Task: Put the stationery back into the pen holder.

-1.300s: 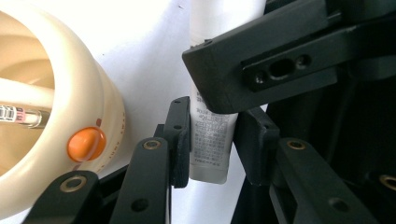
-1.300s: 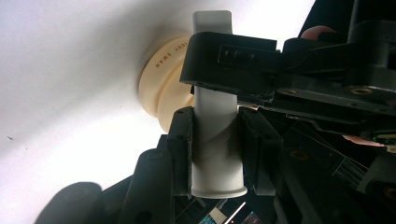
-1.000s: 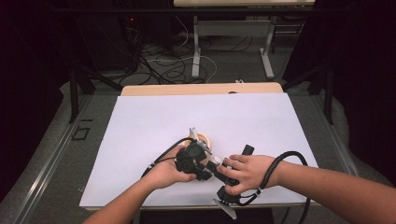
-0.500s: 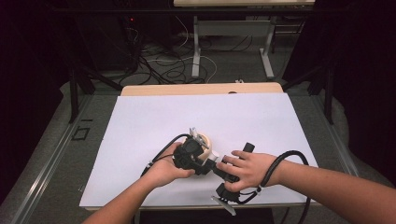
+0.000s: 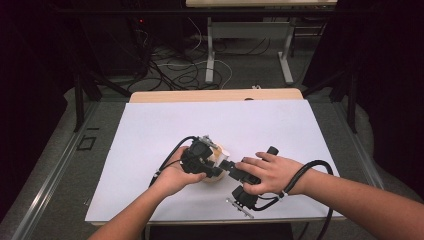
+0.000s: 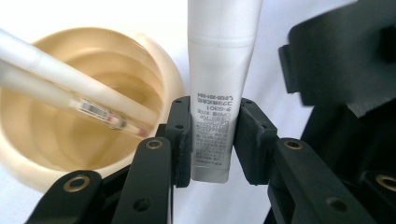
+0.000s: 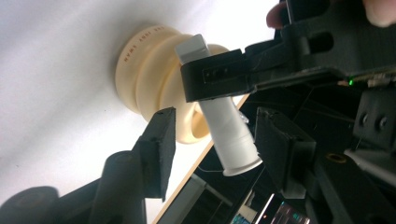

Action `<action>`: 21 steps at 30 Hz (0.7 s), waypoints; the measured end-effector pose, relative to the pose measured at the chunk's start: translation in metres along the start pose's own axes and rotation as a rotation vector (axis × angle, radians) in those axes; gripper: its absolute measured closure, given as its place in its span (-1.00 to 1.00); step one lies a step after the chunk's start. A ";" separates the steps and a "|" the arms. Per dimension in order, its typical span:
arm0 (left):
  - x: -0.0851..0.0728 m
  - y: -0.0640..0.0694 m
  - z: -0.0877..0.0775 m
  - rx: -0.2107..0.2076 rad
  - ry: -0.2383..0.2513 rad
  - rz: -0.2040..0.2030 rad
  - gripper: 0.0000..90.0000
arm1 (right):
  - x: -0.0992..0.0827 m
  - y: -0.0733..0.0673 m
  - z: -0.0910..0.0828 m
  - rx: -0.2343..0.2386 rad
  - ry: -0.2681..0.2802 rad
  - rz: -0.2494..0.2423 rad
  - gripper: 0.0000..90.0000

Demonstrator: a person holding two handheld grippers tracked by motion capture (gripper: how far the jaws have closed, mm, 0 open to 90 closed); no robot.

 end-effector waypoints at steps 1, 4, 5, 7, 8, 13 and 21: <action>0.002 -0.001 -0.001 0.006 0.013 -0.007 0.53 | -0.001 -0.001 -0.001 0.000 -0.007 0.031 0.02; 0.004 -0.004 -0.005 0.012 0.032 -0.014 0.53 | -0.007 -0.001 0.000 0.006 -0.022 0.074 -0.04; 0.005 -0.006 -0.007 0.020 0.040 -0.017 0.53 | -0.009 0.000 0.000 0.000 -0.025 0.082 -0.07; 0.007 -0.008 -0.009 0.031 0.056 -0.028 0.53 | -0.012 0.001 0.000 -0.003 -0.035 0.120 -0.13; 0.008 -0.009 -0.010 0.030 0.066 -0.043 0.53 | -0.014 0.001 0.000 -0.001 -0.040 0.139 -0.14; 0.013 -0.016 -0.018 0.053 0.122 -0.065 0.53 | -0.020 0.003 0.001 0.010 -0.035 0.213 -0.20; 0.017 -0.025 -0.025 0.082 0.187 -0.101 0.53 | -0.036 0.007 0.004 0.025 -0.085 0.414 -0.20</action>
Point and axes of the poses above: each handheld gripper's, and its own axes: z roughly forward along the jaws, x roughly out of its top, y roughly to its right, the point moved 9 cm from there along z, roughly forward along the jaws, and after that the axes turned 4 degrees about -x, right-handed, at the moved point
